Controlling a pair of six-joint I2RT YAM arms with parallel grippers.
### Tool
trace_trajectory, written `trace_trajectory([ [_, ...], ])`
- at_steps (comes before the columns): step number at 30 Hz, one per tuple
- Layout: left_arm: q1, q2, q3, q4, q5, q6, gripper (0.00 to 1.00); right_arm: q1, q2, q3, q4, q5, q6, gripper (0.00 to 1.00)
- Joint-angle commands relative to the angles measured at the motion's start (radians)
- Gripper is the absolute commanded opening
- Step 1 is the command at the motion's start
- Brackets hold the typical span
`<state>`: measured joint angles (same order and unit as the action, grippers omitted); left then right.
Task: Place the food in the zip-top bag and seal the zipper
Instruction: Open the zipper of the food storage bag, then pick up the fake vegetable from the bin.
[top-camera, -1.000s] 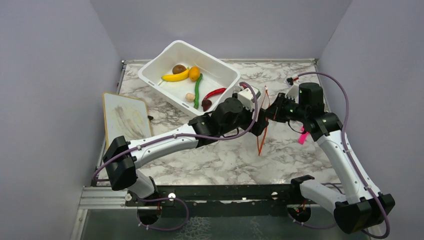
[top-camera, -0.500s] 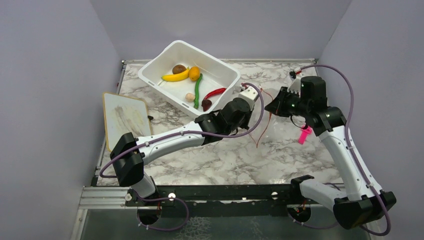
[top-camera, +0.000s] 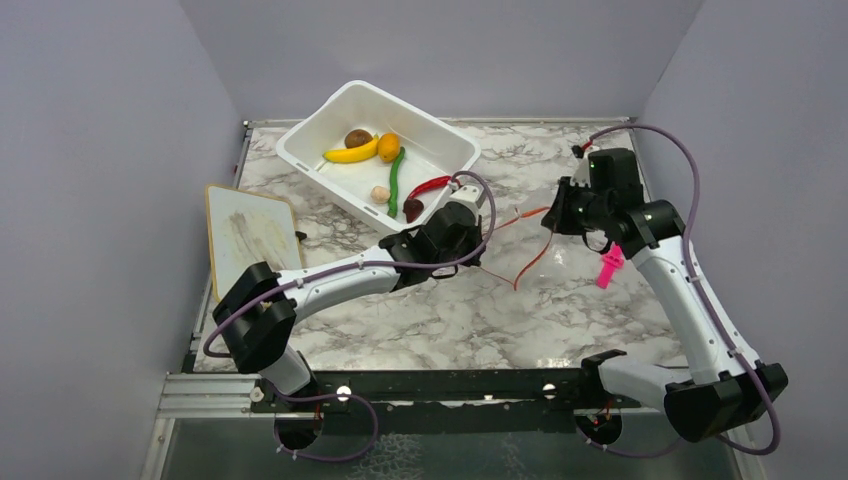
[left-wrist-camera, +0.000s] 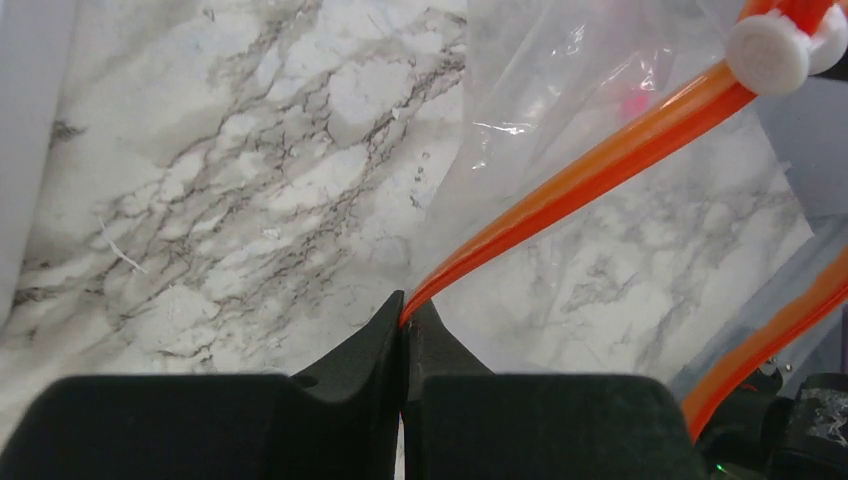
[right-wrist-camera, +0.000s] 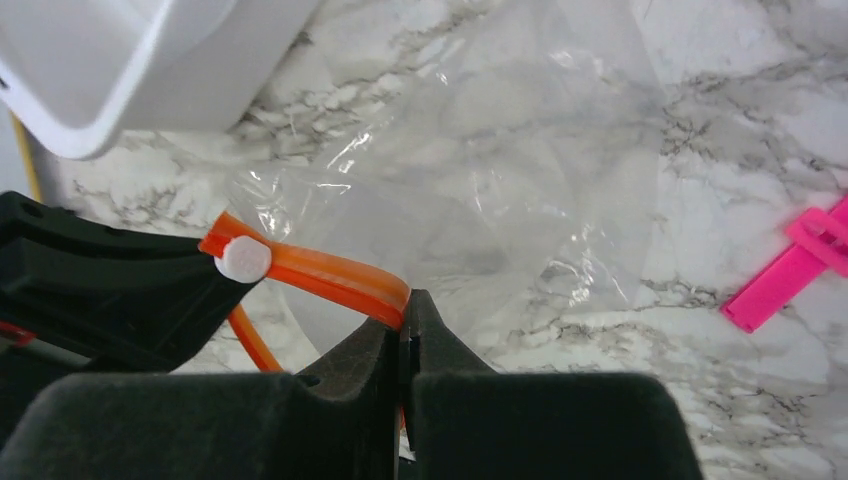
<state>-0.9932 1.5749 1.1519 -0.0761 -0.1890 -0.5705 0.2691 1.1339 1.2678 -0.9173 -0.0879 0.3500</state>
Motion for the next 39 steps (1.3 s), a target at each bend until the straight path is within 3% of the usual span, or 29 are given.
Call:
trace_trajectory([
  [1,0.029,-0.014,-0.077,0.087,0.156,-0.087,0.10,0.004,-0.025,-0.067,0.019,0.012,-0.038,0.01],
  [4,0.029,0.000,-0.059,0.107,0.209,-0.069,0.27,0.004,-0.040,-0.142,0.100,-0.127,-0.014,0.01],
  [7,0.030,0.007,-0.014,0.062,0.210,-0.021,0.50,0.004,-0.039,-0.192,0.146,-0.155,0.014,0.01],
  [12,0.034,-0.008,0.091,-0.074,0.144,0.098,0.63,0.004,-0.066,-0.203,0.170,-0.119,0.028,0.01],
  [17,0.057,-0.017,0.203,-0.180,0.050,0.197,0.66,0.004,-0.095,-0.166,0.140,0.076,0.020,0.01],
  [23,0.141,0.040,0.349,-0.279,-0.021,0.285,0.66,0.004,-0.134,-0.052,0.066,0.118,0.034,0.01],
  [28,0.219,0.098,0.404,-0.284,-0.060,0.339,0.67,0.004,-0.092,0.005,0.013,0.258,0.006,0.01],
  [35,0.346,0.249,0.479,-0.283,-0.066,0.395,0.70,0.027,-0.012,-0.061,0.055,0.267,0.008,0.01],
  [39,0.410,0.326,0.557,-0.274,-0.049,0.403,0.70,0.102,0.048,-0.080,0.064,0.291,0.030,0.01],
])
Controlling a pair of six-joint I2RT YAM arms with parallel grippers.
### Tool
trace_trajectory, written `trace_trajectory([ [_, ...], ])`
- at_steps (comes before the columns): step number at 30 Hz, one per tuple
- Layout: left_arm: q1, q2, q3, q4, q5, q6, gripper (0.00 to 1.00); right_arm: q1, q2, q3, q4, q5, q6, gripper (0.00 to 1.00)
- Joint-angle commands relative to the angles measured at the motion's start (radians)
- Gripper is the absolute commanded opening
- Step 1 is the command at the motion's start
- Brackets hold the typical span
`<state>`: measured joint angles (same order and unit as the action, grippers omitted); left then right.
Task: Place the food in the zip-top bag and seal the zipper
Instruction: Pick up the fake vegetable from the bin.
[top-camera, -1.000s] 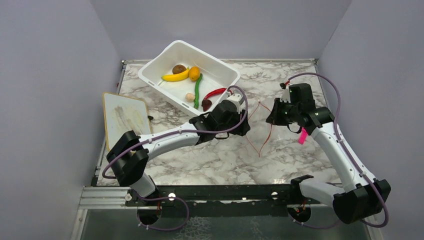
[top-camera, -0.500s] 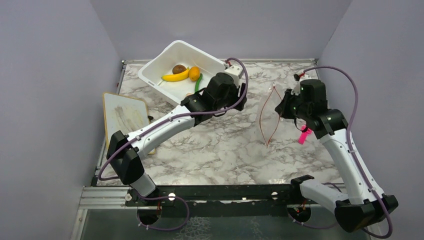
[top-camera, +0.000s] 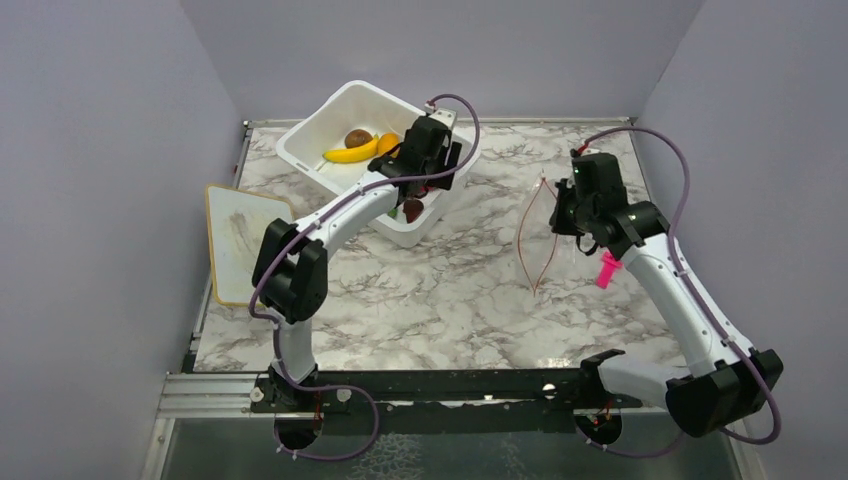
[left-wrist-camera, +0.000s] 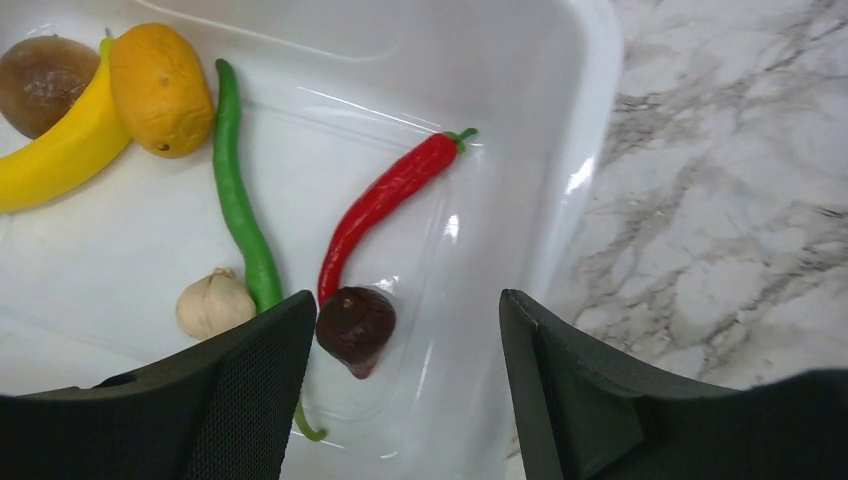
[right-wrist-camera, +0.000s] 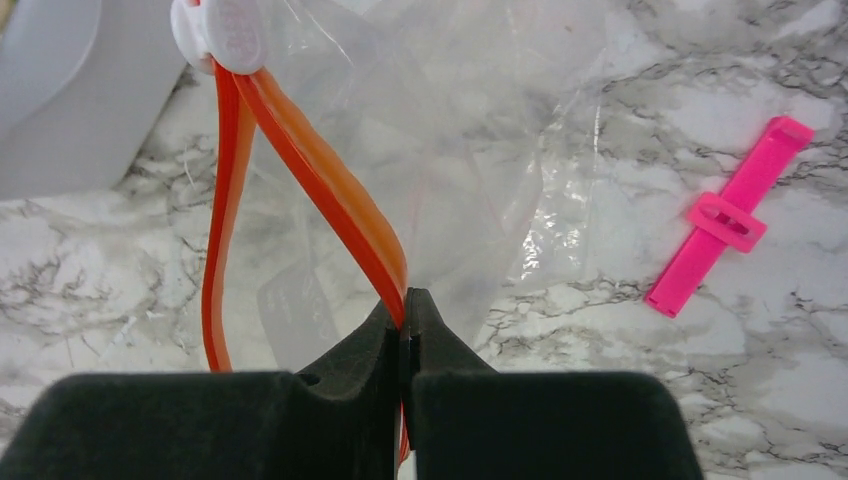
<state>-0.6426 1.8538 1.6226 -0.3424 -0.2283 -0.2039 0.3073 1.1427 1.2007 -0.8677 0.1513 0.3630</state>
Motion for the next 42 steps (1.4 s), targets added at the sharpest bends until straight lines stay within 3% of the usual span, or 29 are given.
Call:
trace_trajectory([
  [1,0.071,0.065,0.104,-0.001,-0.013,0.042,0.71,0.086,0.050,-0.013,0.017,0.046,0.028,0.01],
  [14,0.234,0.306,0.312,0.024,0.037,0.051,0.84,0.133,0.004,-0.220,0.284,-0.313,0.130,0.01],
  [18,0.272,0.369,0.365,0.031,0.090,0.051,0.94,0.133,-0.020,-0.253,0.305,-0.283,0.112,0.01],
  [25,0.304,0.452,0.437,0.032,0.095,0.070,0.91,0.133,-0.041,-0.265,0.333,-0.292,0.097,0.01],
  [31,0.333,0.543,0.511,0.032,0.140,0.062,0.81,0.133,-0.028,-0.274,0.356,-0.321,0.110,0.01],
  [42,0.353,0.649,0.580,0.032,0.130,0.046,0.88,0.133,-0.027,-0.278,0.356,-0.326,0.105,0.01],
])
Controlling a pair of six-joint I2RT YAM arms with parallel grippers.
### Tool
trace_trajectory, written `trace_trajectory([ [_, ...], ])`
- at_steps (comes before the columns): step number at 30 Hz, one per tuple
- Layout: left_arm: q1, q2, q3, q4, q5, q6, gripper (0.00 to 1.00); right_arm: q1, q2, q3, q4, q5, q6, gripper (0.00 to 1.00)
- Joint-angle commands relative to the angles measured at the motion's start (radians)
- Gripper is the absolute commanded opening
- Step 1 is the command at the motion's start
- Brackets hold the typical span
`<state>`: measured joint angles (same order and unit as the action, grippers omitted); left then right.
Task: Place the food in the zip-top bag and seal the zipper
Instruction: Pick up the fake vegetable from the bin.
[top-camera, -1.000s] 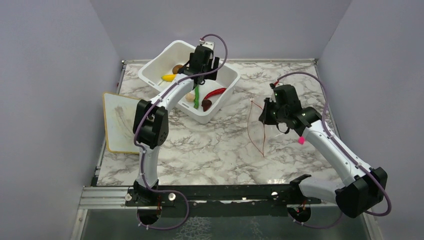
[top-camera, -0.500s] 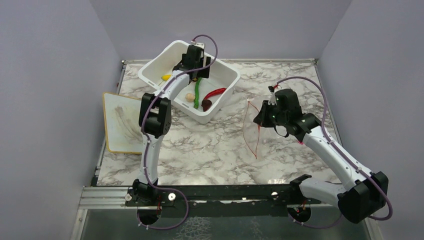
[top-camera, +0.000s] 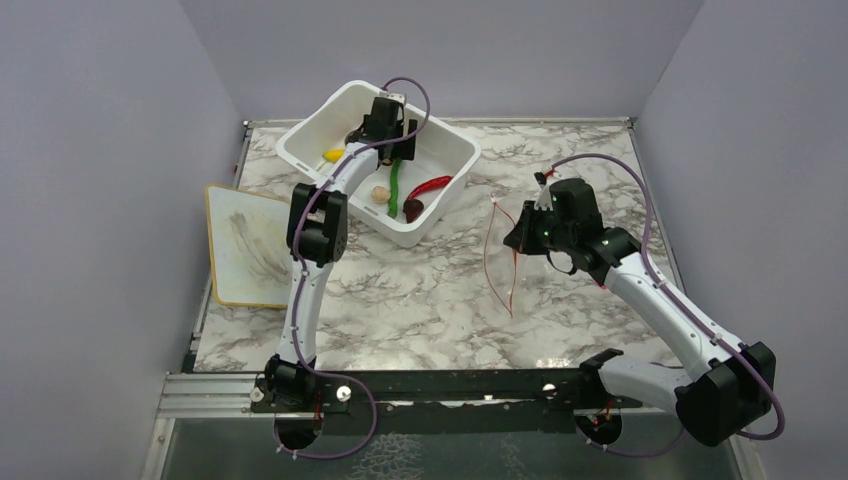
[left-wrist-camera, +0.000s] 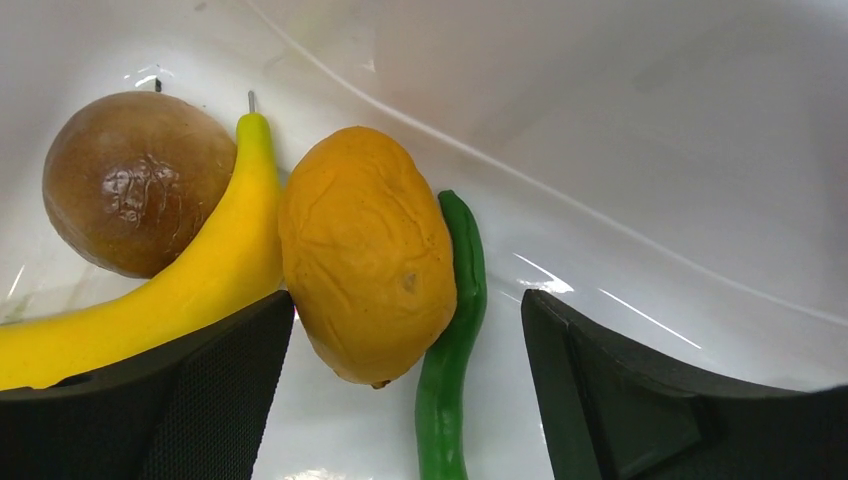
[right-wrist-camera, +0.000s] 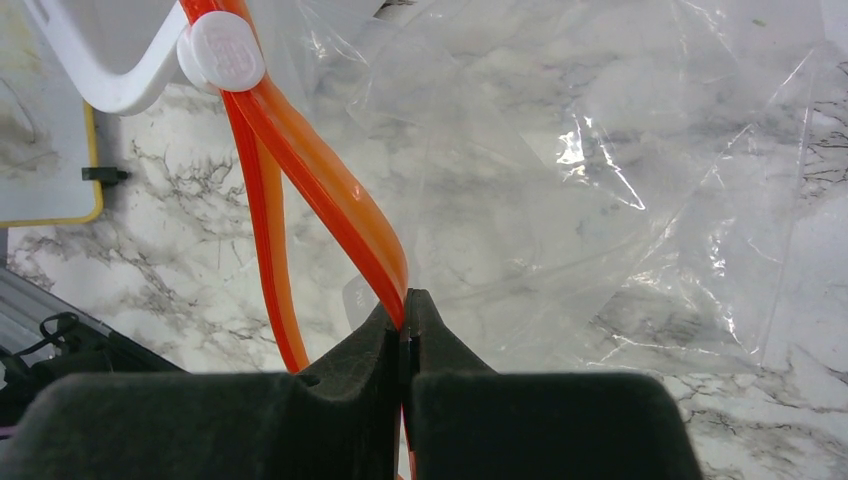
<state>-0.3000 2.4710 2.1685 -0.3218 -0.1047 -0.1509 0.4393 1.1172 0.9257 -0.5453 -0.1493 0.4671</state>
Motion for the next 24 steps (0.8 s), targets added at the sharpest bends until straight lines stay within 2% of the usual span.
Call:
trace_trajectory([
  [1,0.011,0.036,0.037,0.012,0.008,-0.006,0.87,0.001,-0.002,-0.002,0.033,-0.027,0.002,0.01],
  [3,0.015,0.039,0.039,0.010,0.010,-0.006,0.80,0.001,-0.004,-0.001,0.032,-0.027,0.001,0.01],
  [6,0.015,0.014,0.030,0.008,0.006,-0.017,0.54,0.001,-0.011,0.001,0.022,-0.021,-0.004,0.01],
  [8,0.015,-0.019,0.016,0.009,0.017,-0.035,0.43,0.000,-0.016,0.000,0.015,-0.019,-0.001,0.01],
  [13,0.015,-0.155,-0.076,0.011,0.055,-0.094,0.34,0.001,-0.030,-0.028,0.021,-0.032,0.014,0.01],
  [24,0.011,-0.440,-0.365,0.027,0.213,-0.183,0.29,0.001,-0.036,-0.058,0.081,-0.112,0.059,0.01],
])
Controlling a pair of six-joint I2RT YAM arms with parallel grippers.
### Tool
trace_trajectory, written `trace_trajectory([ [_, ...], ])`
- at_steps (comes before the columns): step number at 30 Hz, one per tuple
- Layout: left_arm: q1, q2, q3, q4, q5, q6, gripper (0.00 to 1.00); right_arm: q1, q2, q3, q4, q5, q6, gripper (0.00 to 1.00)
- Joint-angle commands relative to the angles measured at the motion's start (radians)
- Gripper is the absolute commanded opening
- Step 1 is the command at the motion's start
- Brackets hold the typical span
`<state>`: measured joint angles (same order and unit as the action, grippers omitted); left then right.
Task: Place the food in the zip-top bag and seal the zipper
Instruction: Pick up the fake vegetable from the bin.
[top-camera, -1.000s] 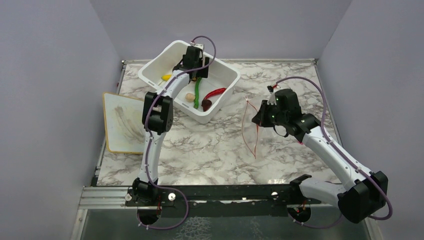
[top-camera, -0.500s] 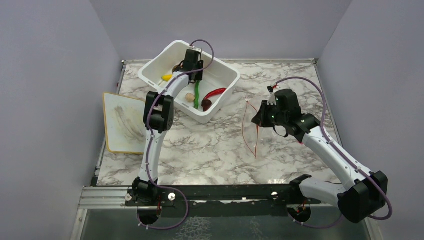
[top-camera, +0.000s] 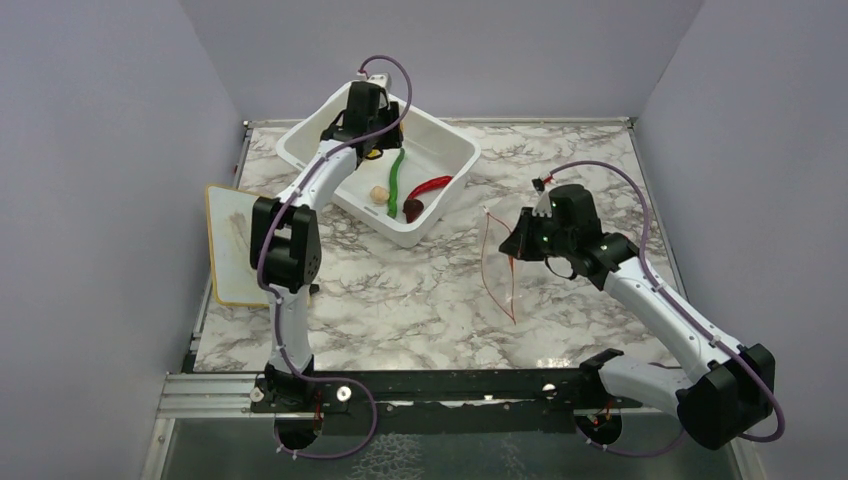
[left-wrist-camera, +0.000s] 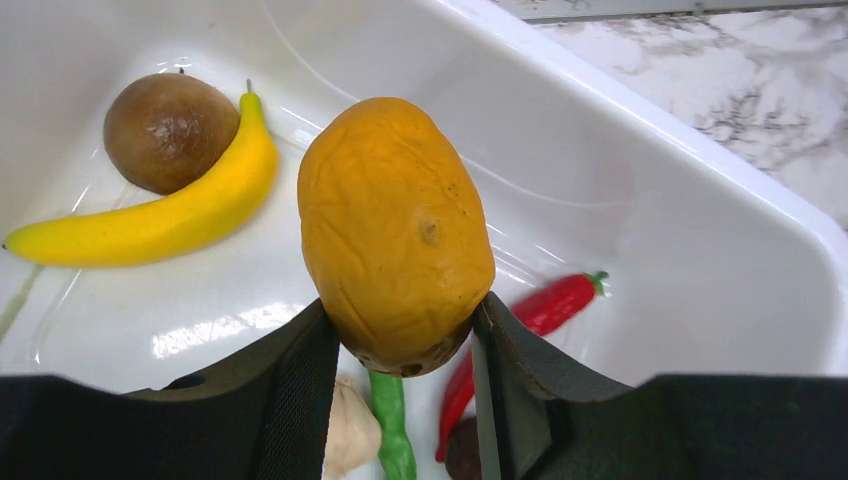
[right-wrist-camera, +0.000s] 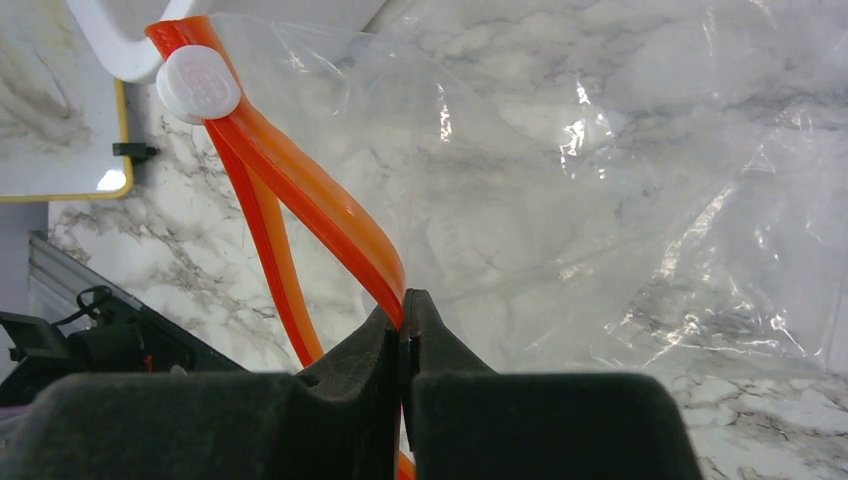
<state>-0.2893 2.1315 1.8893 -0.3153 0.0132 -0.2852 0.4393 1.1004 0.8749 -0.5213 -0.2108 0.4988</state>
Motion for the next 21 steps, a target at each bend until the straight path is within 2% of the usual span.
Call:
trace_trajectory([
  [1,-0.002,-0.128,-0.105,0.020,0.113,-0.056,0.28,0.001,-0.020,-0.006,0.060,-0.057,0.034,0.01],
  [10,-0.057,-0.383,-0.350,0.031,0.294,-0.112,0.27,0.001,0.004,-0.011,0.121,-0.102,0.123,0.01],
  [21,-0.202,-0.732,-0.675,0.084,0.516,-0.132,0.27,0.001,0.059,0.021,0.152,-0.122,0.146,0.01],
])
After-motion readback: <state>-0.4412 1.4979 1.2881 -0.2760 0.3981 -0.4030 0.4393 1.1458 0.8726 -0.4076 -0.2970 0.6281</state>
